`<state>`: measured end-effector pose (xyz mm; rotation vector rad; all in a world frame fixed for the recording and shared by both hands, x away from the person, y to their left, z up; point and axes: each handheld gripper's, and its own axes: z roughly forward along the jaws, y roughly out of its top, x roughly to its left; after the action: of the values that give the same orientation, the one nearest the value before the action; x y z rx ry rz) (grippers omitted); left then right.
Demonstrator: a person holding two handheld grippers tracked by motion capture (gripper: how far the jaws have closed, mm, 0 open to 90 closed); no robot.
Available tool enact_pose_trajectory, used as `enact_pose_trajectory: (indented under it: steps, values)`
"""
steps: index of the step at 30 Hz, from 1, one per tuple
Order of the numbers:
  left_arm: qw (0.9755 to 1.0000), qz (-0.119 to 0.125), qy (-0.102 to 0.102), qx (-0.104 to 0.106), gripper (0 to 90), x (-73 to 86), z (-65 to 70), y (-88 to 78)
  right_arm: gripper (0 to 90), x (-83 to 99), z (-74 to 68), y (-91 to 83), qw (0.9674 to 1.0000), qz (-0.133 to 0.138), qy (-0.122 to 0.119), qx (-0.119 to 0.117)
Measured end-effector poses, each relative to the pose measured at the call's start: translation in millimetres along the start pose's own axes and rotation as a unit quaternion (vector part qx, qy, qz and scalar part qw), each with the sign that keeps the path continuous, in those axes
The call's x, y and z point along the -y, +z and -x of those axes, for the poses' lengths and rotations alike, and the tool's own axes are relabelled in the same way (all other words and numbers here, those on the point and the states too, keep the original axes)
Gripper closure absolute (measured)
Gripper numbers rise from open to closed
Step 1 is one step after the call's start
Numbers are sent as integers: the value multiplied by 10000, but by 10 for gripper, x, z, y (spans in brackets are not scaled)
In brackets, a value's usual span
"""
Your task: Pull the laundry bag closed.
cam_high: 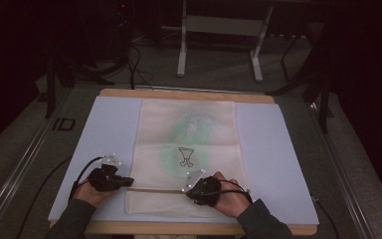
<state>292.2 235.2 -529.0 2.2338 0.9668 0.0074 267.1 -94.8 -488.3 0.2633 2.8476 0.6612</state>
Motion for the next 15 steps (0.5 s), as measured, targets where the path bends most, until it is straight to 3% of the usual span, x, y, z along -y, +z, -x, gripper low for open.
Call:
enact_pose_trajectory:
  steps: [15]
  values:
    - [10000,6,-6,10,900,2,-3,-1,820,148,39,-56,10000,23,40,15]
